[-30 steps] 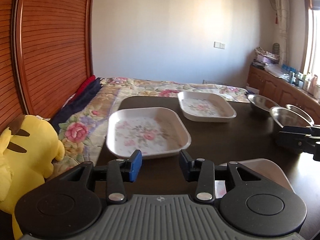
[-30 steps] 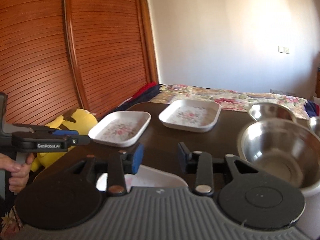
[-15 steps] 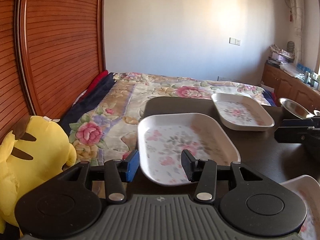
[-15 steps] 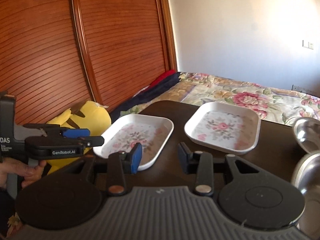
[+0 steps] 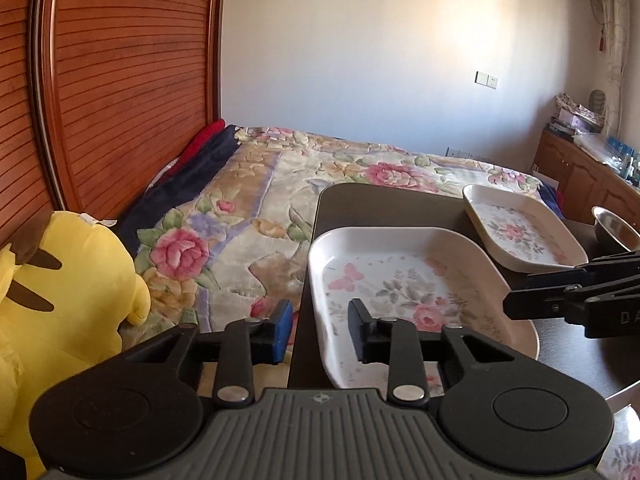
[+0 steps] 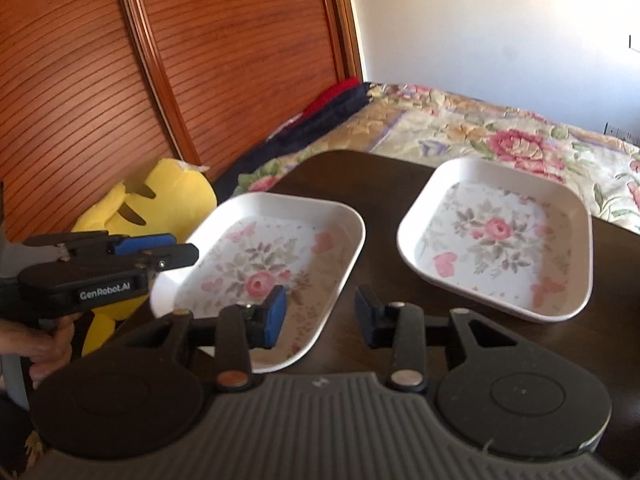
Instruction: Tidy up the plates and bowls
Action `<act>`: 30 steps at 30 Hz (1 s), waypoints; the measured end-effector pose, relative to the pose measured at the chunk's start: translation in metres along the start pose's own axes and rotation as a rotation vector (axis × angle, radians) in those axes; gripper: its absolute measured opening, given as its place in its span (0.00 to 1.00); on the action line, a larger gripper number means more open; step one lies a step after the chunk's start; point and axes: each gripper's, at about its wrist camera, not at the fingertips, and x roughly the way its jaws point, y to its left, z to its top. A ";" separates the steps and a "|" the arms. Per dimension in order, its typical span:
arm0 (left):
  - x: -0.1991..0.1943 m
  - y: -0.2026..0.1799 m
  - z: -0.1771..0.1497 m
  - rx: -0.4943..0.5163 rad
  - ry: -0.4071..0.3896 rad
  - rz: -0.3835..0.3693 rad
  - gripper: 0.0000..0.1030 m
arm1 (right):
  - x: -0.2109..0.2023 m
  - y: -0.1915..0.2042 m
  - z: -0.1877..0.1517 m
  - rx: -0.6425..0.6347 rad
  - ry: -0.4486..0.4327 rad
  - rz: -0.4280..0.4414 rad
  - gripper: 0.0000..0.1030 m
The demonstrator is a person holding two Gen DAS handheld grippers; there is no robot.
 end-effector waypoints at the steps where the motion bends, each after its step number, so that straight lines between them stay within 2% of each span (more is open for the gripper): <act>1: 0.001 0.000 0.000 0.001 0.003 -0.001 0.29 | 0.003 0.000 0.000 0.002 0.008 0.001 0.37; 5: 0.005 0.002 -0.003 0.000 0.012 -0.008 0.26 | 0.011 -0.001 -0.001 0.002 0.035 -0.007 0.29; 10: 0.007 0.002 -0.005 -0.001 0.017 -0.027 0.22 | 0.014 -0.001 -0.001 0.001 0.043 -0.008 0.25; 11: 0.007 0.001 -0.005 0.001 0.019 -0.030 0.20 | 0.016 -0.002 -0.001 0.002 0.046 -0.004 0.22; 20: 0.008 0.000 -0.006 0.004 0.023 -0.034 0.17 | 0.021 0.001 -0.002 -0.005 0.048 -0.009 0.18; 23: 0.008 -0.001 -0.006 0.006 0.026 -0.030 0.17 | 0.020 0.000 -0.002 -0.006 0.047 -0.012 0.14; 30: 0.002 -0.002 -0.006 0.004 0.028 -0.031 0.17 | 0.014 -0.001 -0.001 -0.002 0.040 -0.004 0.13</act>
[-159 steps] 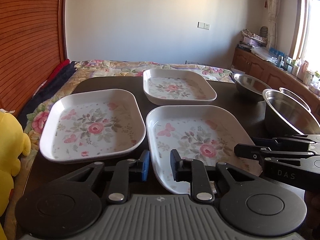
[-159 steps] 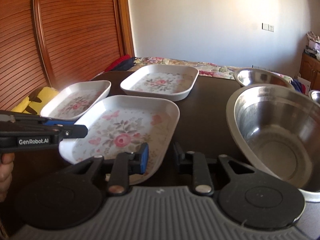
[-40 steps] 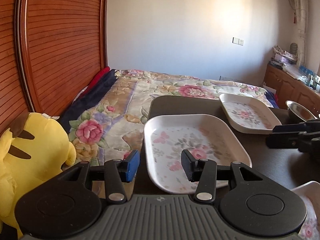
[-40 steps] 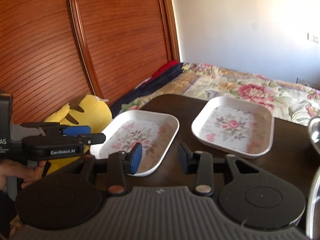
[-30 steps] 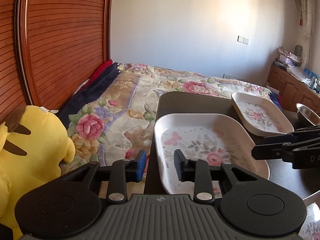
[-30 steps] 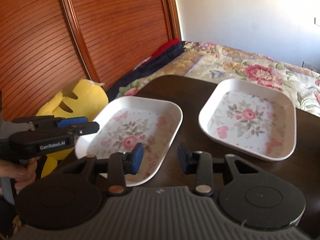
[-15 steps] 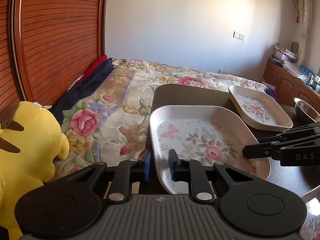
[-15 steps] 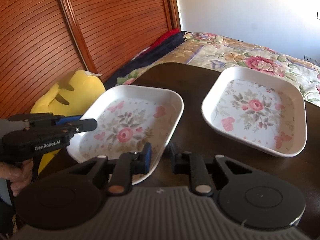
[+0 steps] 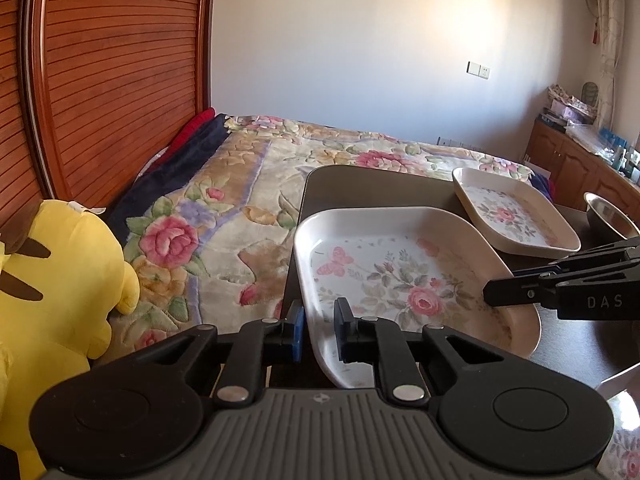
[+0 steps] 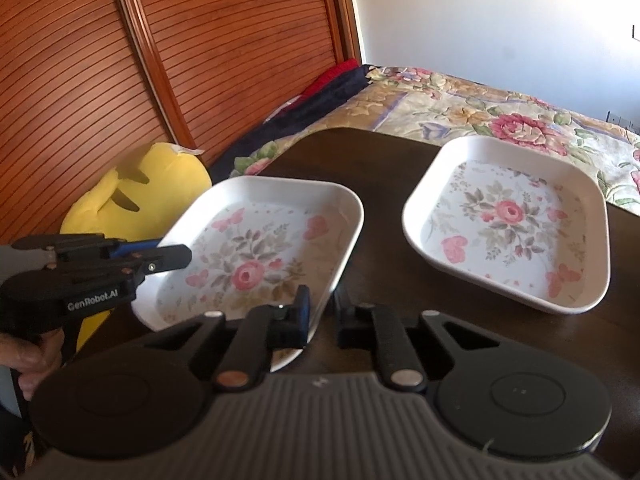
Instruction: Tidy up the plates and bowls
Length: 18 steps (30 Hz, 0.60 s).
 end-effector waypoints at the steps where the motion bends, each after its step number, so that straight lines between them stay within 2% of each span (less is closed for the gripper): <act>1: -0.002 0.000 0.000 0.001 -0.003 0.000 0.17 | -0.002 0.001 0.000 -0.002 -0.006 0.000 0.13; 18: -0.047 -0.024 0.006 0.034 -0.072 -0.008 0.16 | -0.049 -0.001 -0.005 -0.012 -0.087 -0.001 0.13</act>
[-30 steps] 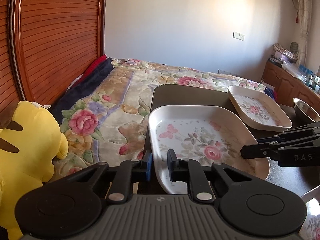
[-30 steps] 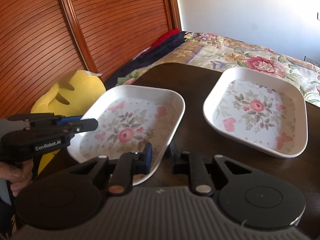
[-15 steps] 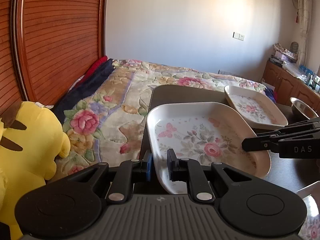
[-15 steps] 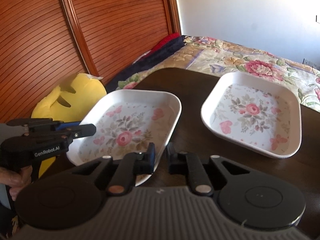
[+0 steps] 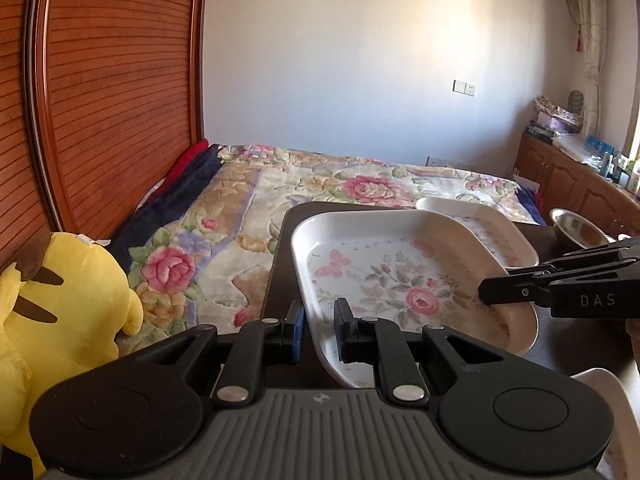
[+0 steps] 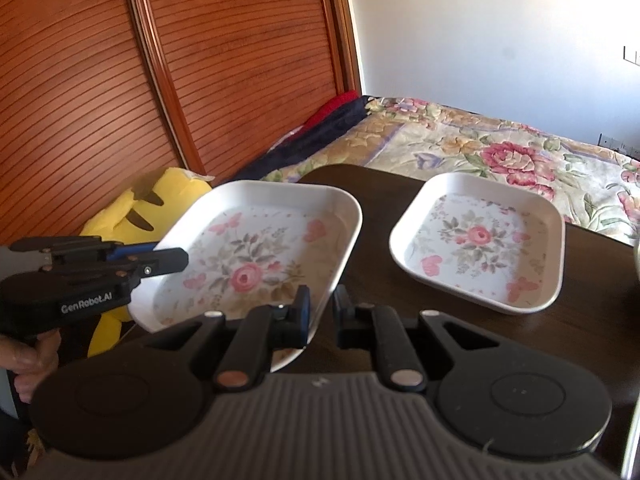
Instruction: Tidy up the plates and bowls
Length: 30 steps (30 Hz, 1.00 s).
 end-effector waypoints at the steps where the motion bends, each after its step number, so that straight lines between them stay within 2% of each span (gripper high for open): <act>1: -0.003 -0.003 0.000 0.003 -0.003 -0.002 0.16 | -0.004 0.000 -0.001 0.001 -0.005 -0.001 0.13; 30: -0.096 -0.088 -0.030 0.086 -0.079 -0.089 0.16 | -0.116 -0.015 -0.069 0.096 -0.167 -0.055 0.13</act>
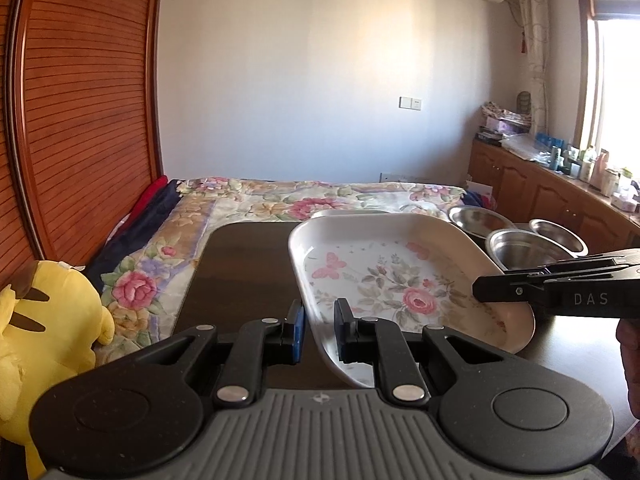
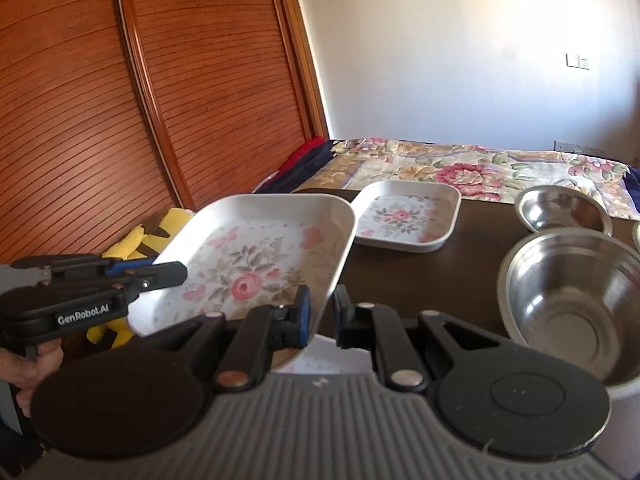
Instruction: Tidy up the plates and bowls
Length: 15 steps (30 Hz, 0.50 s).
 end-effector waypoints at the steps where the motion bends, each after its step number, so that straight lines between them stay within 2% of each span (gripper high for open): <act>1: -0.002 -0.002 -0.002 0.002 0.001 -0.004 0.16 | -0.002 -0.001 -0.002 0.004 -0.003 -0.002 0.13; 15: -0.012 -0.025 -0.023 0.009 0.021 -0.040 0.16 | -0.027 -0.013 -0.039 0.074 -0.048 -0.023 0.13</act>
